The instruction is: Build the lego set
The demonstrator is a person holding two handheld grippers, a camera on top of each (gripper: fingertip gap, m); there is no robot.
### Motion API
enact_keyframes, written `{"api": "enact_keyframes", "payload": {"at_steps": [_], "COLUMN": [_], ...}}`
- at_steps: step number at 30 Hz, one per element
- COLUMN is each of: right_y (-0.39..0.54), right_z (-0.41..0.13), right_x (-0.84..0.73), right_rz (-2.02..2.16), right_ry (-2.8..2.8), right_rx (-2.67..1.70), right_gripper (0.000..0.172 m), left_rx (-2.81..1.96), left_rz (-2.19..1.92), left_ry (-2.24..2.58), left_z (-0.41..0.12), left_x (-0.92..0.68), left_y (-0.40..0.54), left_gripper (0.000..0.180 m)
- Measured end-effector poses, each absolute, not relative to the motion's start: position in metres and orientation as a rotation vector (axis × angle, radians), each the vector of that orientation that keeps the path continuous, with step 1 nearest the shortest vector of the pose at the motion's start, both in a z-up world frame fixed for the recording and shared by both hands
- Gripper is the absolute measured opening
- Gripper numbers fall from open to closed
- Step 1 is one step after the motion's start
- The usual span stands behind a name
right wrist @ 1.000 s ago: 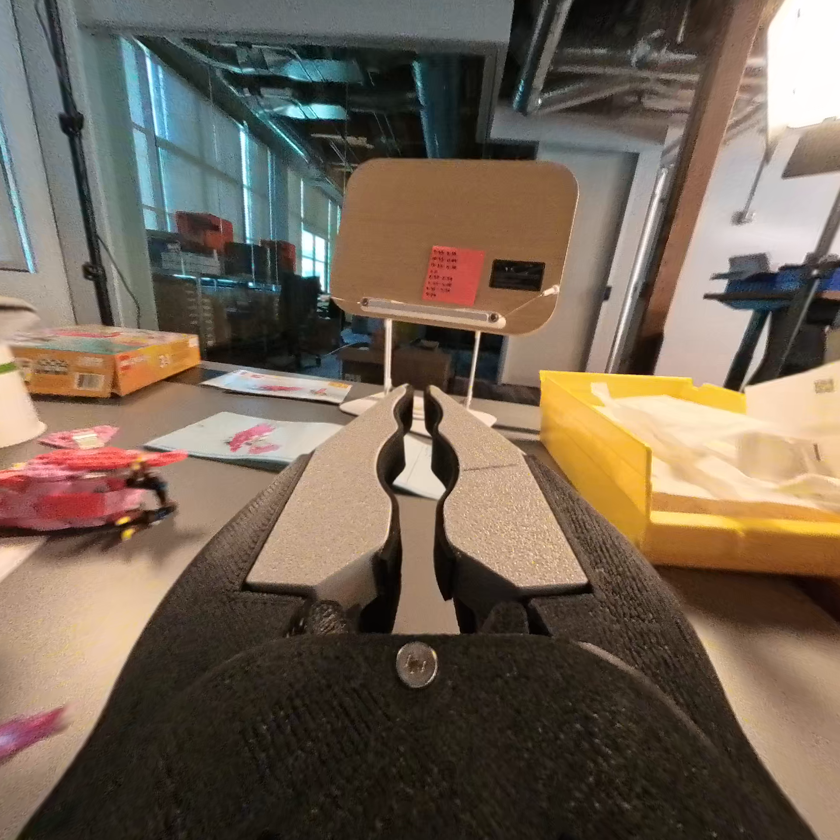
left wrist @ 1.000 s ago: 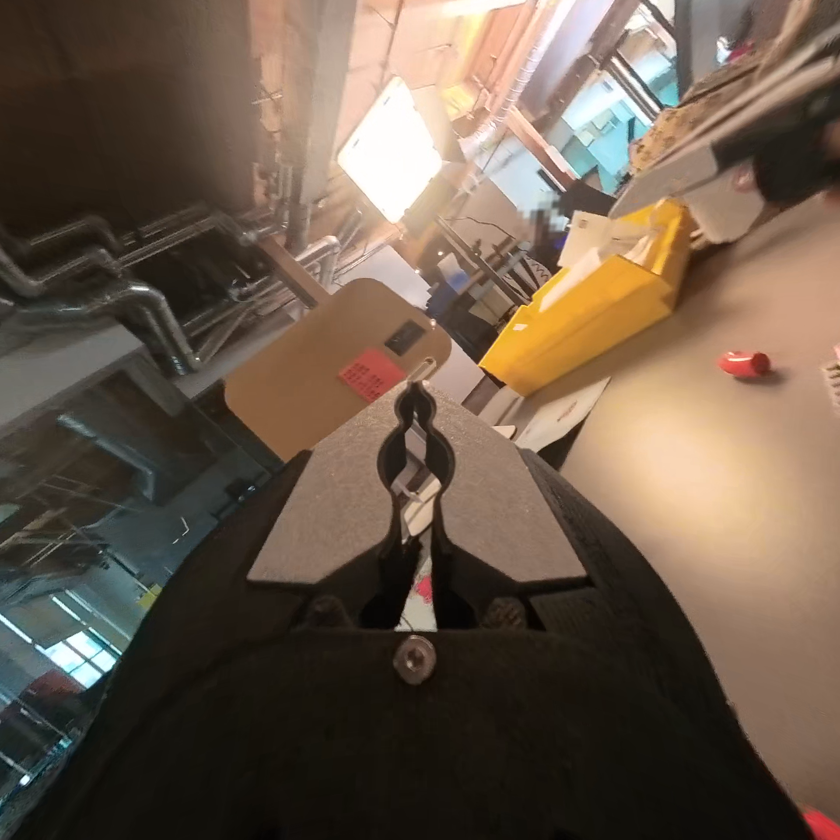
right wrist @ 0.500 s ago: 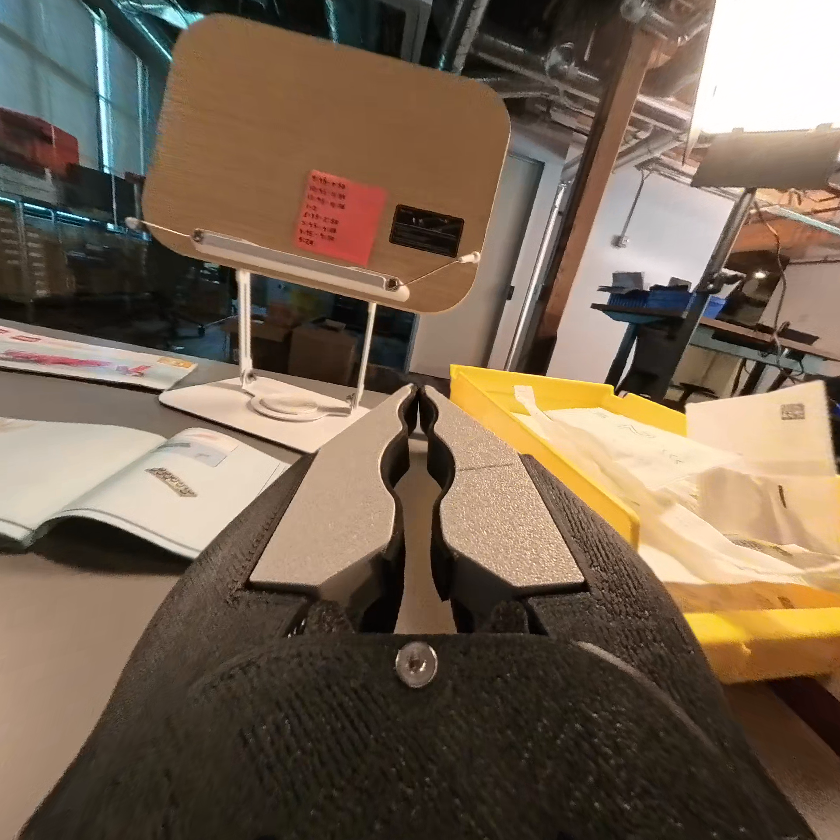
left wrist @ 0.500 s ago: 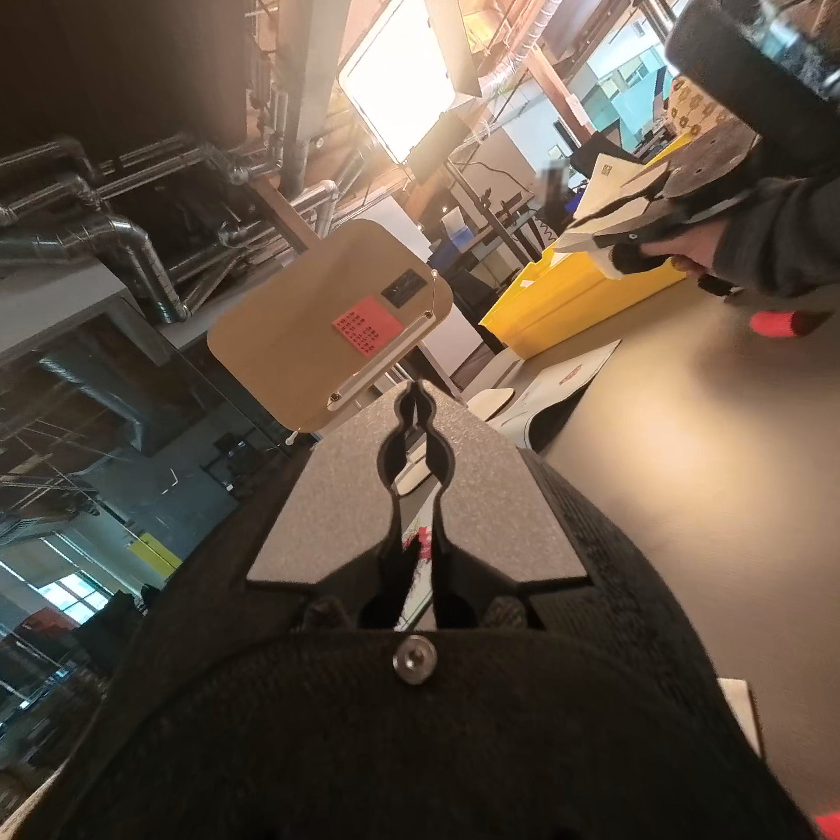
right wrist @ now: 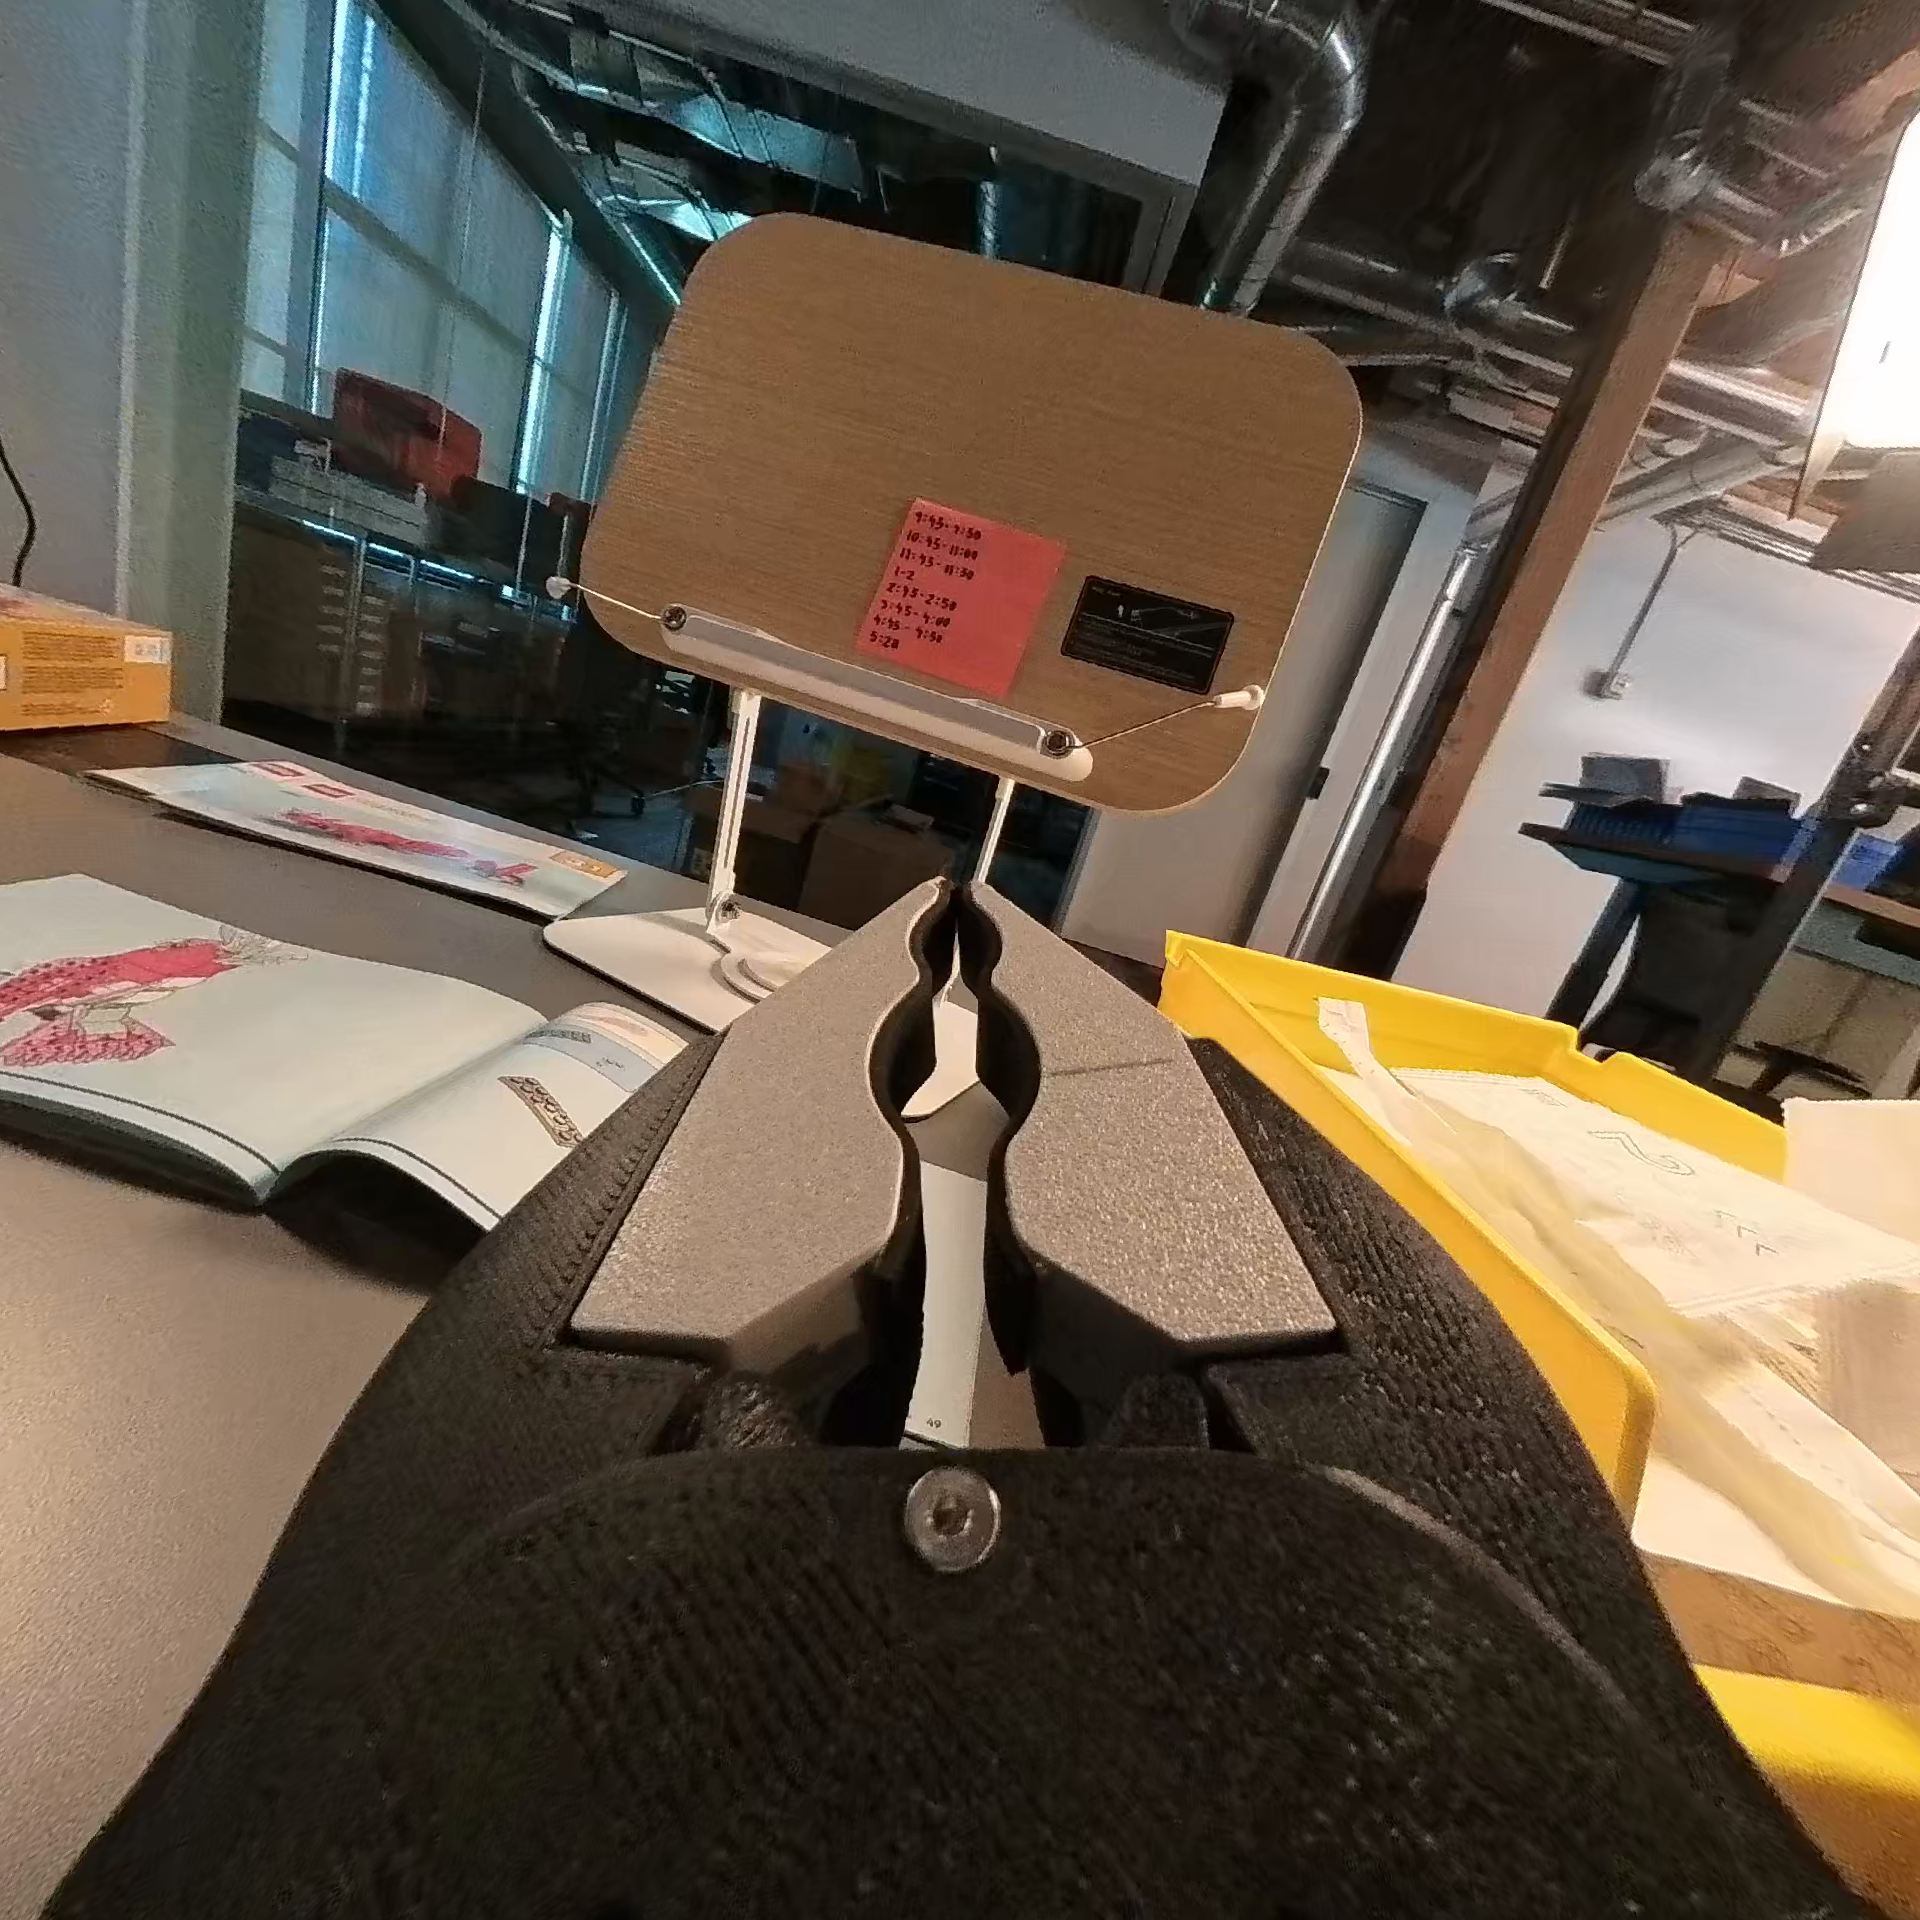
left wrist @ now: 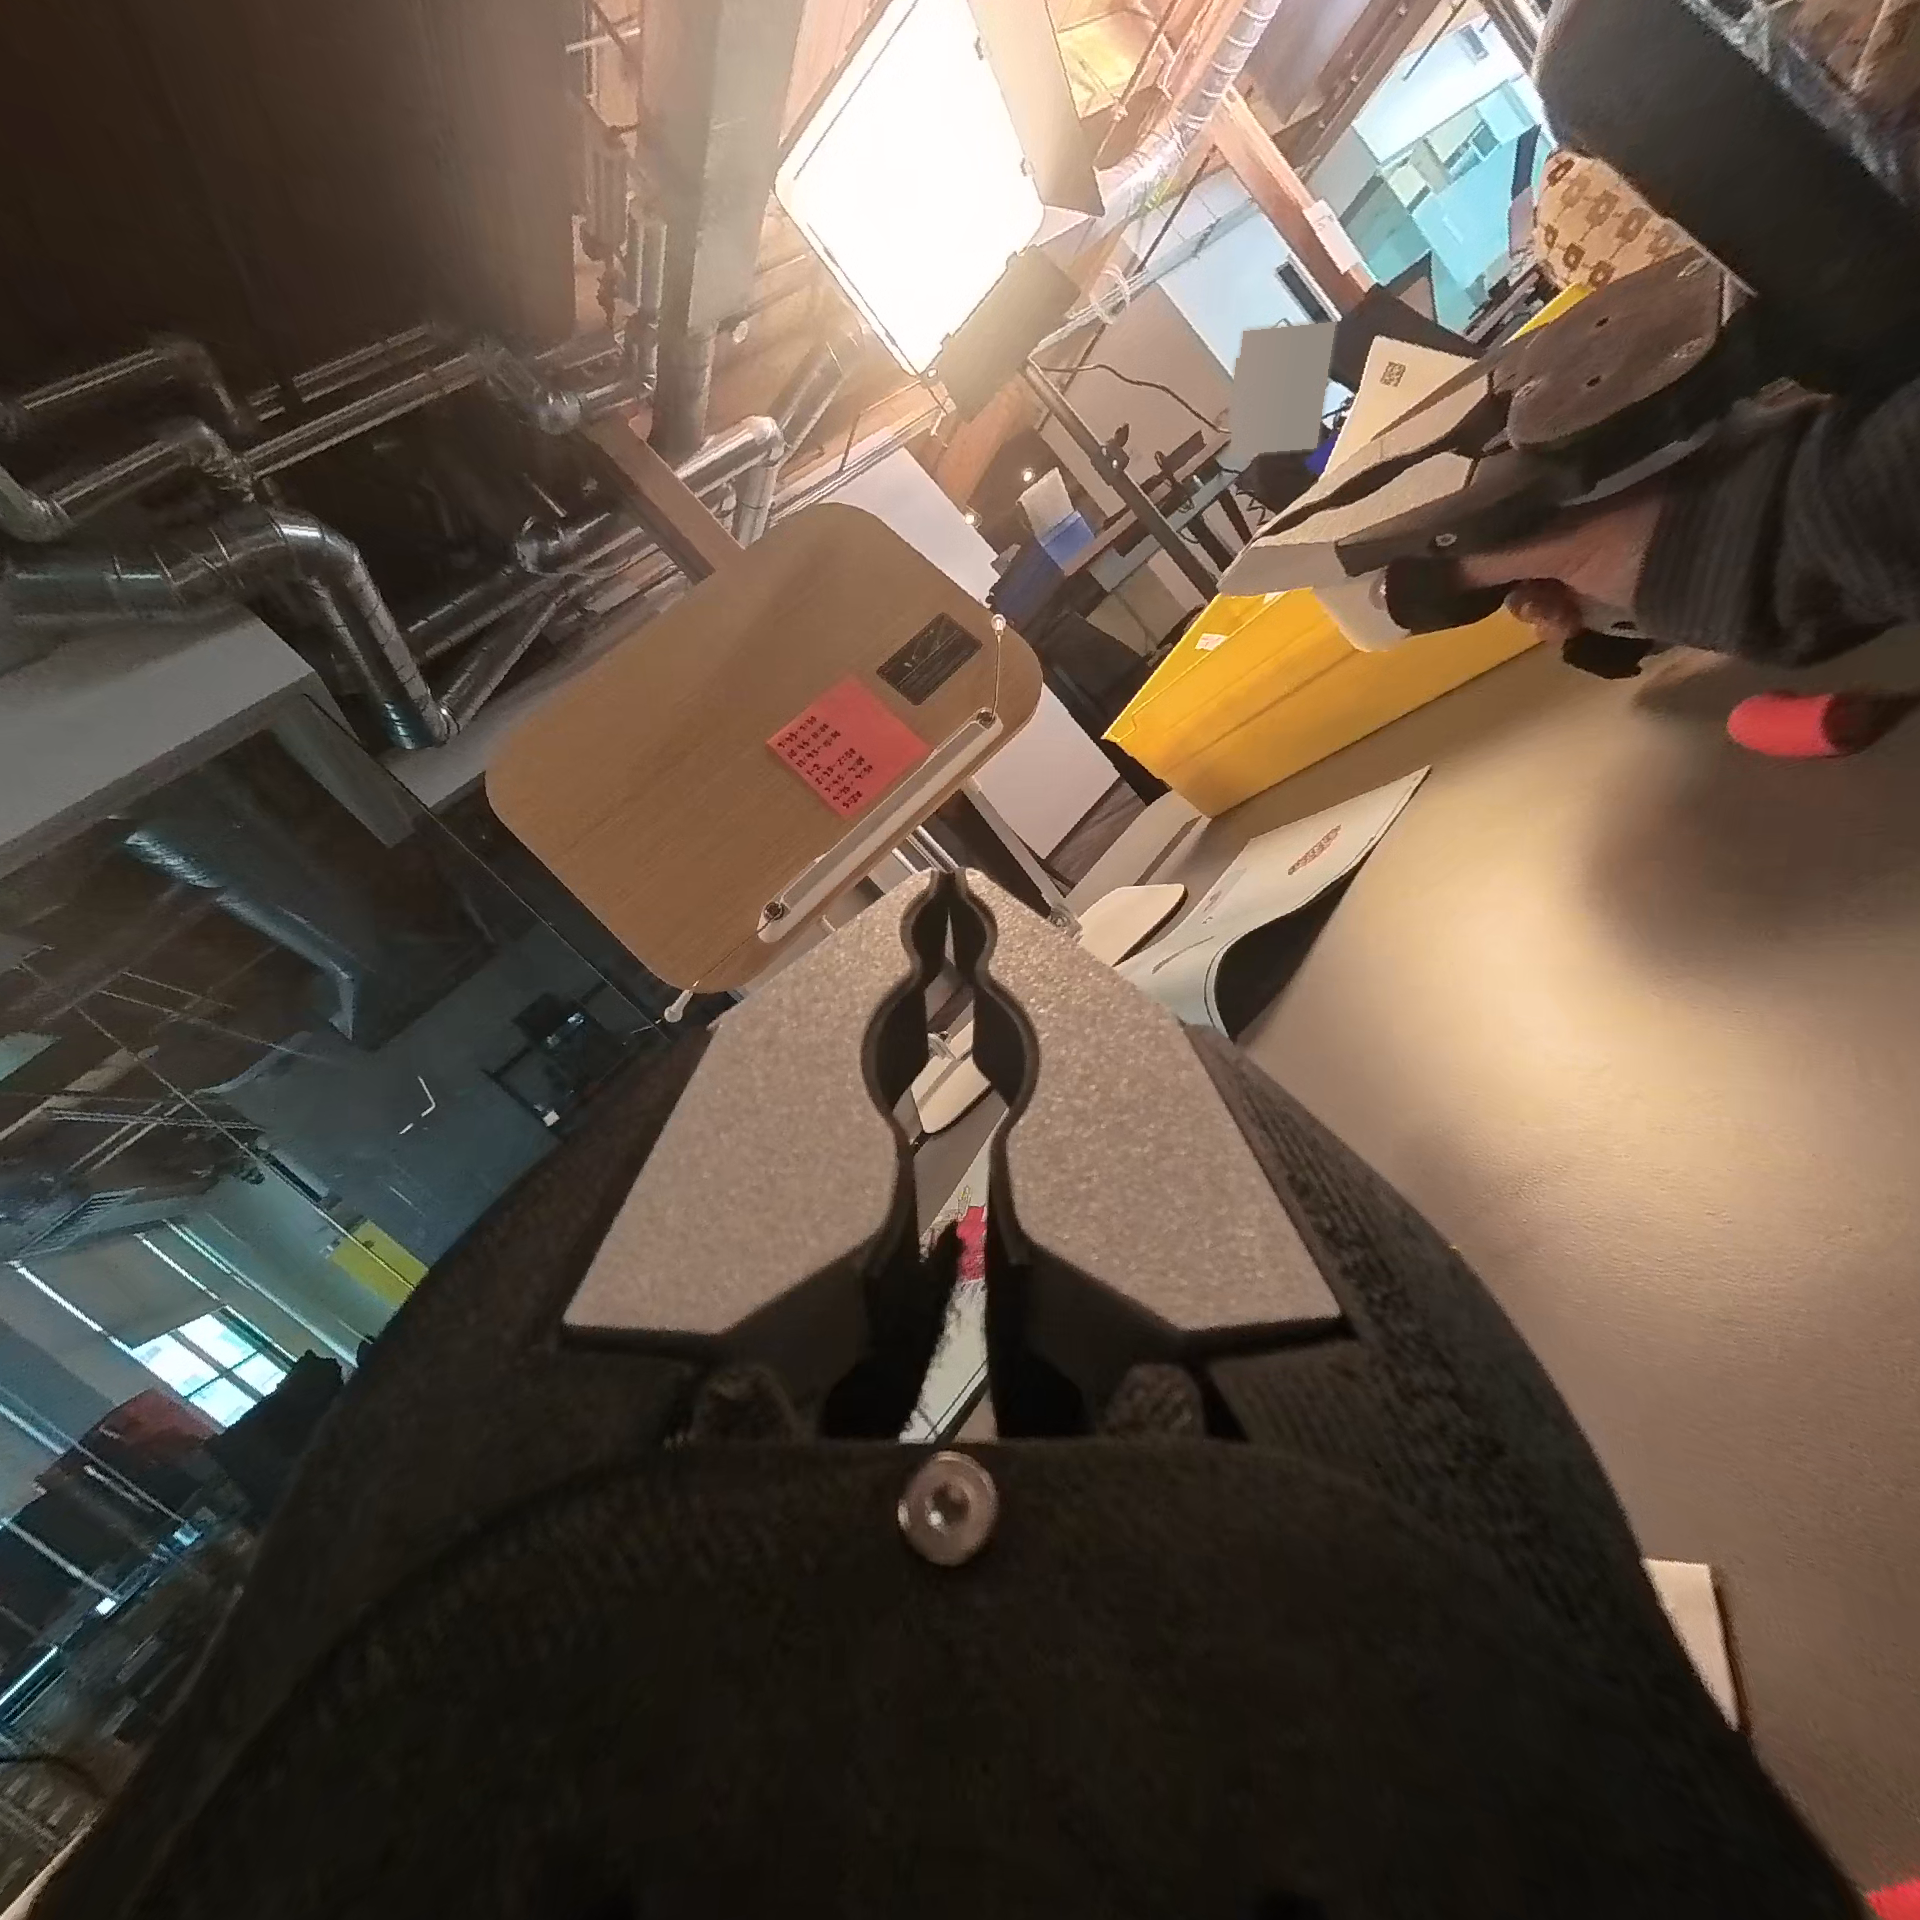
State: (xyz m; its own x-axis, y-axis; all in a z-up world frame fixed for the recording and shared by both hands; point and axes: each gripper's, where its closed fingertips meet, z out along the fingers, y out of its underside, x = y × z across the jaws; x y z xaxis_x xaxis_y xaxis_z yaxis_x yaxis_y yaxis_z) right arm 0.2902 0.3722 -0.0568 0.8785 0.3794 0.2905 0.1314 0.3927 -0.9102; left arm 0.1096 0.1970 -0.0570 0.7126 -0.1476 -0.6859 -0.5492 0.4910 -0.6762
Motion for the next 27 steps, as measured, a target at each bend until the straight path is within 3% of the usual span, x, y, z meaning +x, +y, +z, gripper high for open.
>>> {"api": "enact_keyframes", "payload": {"at_steps": [27], "right_y": [0.376], "right_z": [-0.056], "right_x": [0.301], "right_rz": [0.169], "right_ry": [-0.441], "right_rx": [-1.185], "right_gripper": [0.0], "left_rx": [-1.052], "left_rz": [0.281], "left_ry": [0.763], "left_z": [-0.056], "left_x": [0.108], "left_y": [0.197], "left_gripper": [0.0]}}
